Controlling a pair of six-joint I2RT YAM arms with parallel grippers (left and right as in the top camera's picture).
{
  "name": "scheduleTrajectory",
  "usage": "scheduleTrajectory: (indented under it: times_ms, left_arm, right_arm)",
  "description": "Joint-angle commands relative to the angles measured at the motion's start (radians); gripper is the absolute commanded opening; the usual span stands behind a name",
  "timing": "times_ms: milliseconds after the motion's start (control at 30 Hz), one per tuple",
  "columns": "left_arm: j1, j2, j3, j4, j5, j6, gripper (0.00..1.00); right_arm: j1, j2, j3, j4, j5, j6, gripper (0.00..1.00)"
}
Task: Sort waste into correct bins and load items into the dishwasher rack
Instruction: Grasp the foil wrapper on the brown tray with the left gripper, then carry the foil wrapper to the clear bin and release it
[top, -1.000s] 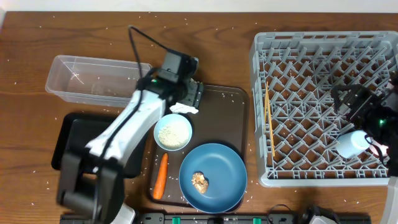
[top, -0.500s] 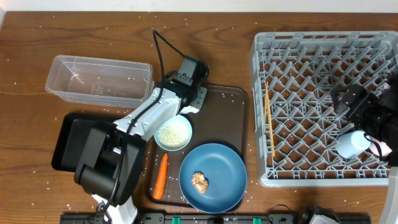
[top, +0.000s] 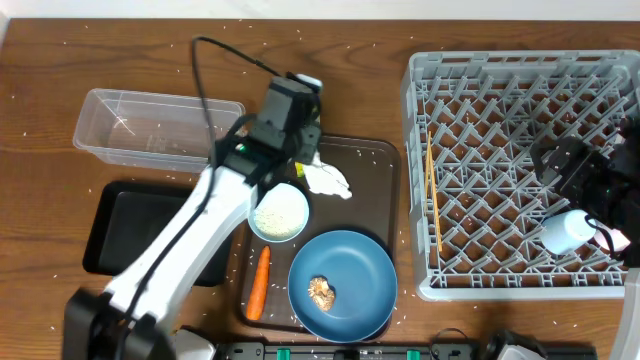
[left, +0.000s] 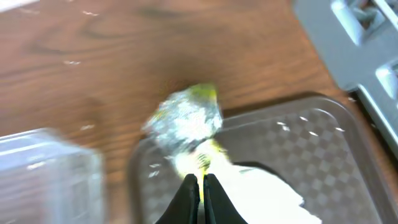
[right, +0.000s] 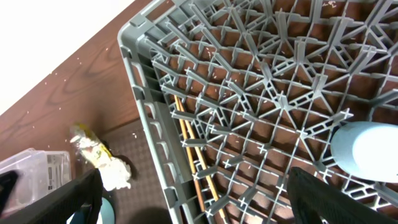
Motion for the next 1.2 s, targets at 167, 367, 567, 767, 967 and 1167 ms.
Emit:
scheduleTrajectory:
  times_ms: [167, 367, 567, 767, 967, 1167]
  left_arm:
    - [0.069, -0.089, 0.019, -0.047, -0.144, -0.019, 0.06]
    - [0.062, 0.037, 0.010, 0.006, 0.139, -0.046, 0.49]
    - [0.060, 0.263, 0.010, 0.178, 0.138, -0.132, 0.54]
    - [0.058, 0.367, 0.010, 0.235, 0.128, -0.182, 0.58]
    - [0.035, 0.406, 0.010, 0.278, 0.038, -0.181, 0.56]
    - [0.018, 0.464, 0.010, 0.313, 0.034, -0.181, 0.33]
  right_arm:
    - [0.009, -0.003, 0.007, 0.003, 0.007, -0.023, 0.88]
    - [0.009, -0.003, 0.007, 0.002, 0.006, -0.022, 0.89]
    - [0.009, -0.003, 0.007, -0.011, 0.006, -0.023, 0.92]
    - [0.009, -0.002, 0.006, -0.035, 0.007, -0.023, 0.93]
    - [0.009, -0.003, 0.006, -0.034, 0.007, -0.023, 0.93]
    - [0.009, -0.002, 0.006, -0.035, 0.006, -0.023, 0.94]
